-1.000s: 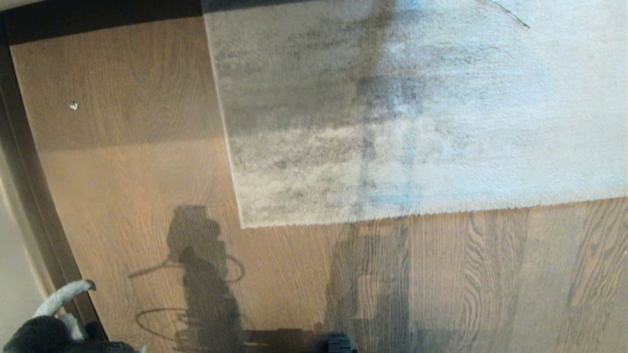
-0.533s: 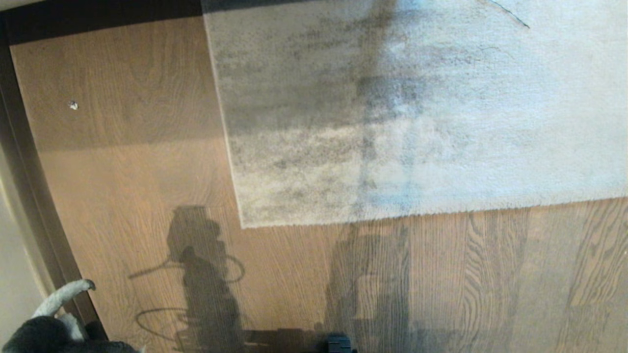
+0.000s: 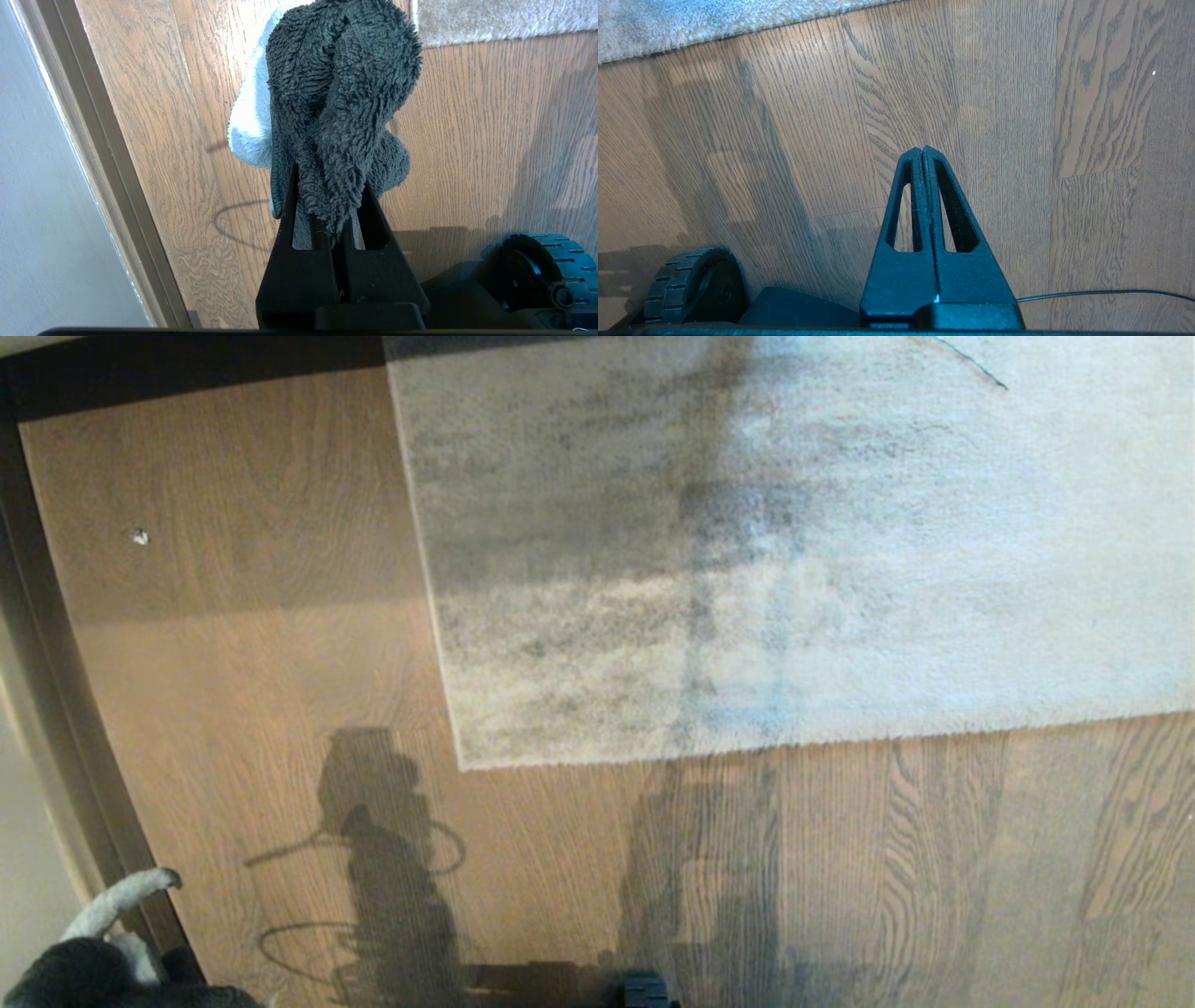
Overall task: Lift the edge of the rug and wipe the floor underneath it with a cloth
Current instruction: Lift up the carpet
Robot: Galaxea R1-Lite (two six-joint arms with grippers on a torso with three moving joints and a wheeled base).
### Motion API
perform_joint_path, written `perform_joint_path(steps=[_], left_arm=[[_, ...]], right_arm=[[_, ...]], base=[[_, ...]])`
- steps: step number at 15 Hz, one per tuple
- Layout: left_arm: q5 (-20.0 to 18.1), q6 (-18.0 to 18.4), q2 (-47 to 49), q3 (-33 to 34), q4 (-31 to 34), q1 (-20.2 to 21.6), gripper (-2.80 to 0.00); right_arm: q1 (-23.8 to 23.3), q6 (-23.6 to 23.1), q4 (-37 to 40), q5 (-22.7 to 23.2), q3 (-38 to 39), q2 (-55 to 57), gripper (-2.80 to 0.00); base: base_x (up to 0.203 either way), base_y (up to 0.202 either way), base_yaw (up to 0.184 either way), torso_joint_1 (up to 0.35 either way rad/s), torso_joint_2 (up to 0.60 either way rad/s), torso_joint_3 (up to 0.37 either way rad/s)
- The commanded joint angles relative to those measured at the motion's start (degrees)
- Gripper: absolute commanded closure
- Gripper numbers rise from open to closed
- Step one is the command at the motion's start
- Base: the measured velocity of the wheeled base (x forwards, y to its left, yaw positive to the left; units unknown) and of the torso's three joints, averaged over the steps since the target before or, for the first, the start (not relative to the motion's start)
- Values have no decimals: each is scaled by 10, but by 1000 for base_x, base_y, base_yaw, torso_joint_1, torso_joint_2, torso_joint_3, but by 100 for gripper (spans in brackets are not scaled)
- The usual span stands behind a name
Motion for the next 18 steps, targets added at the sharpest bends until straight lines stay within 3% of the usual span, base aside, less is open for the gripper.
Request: perform_joint_path(steps=[1, 11, 14, 18], left_arm=[[0, 0, 0, 0, 0, 0, 0], [0, 0, 0, 0, 0, 0, 0], [0, 0, 0, 0, 0, 0, 0], [-1, 0, 0, 0, 0, 0, 0]], right_arm=[[0, 0, 0, 0, 0, 1, 0], [0, -21, 1, 3, 1, 1, 0], [1, -45, 5, 24, -1, 5, 0], [3, -53, -2, 24, -2, 84, 0]], base=[[0, 0, 0, 0, 0, 0], [0, 0, 0, 0, 0, 0], [0, 0, 0, 0, 0, 0], [0, 0, 0, 0, 0, 0]])
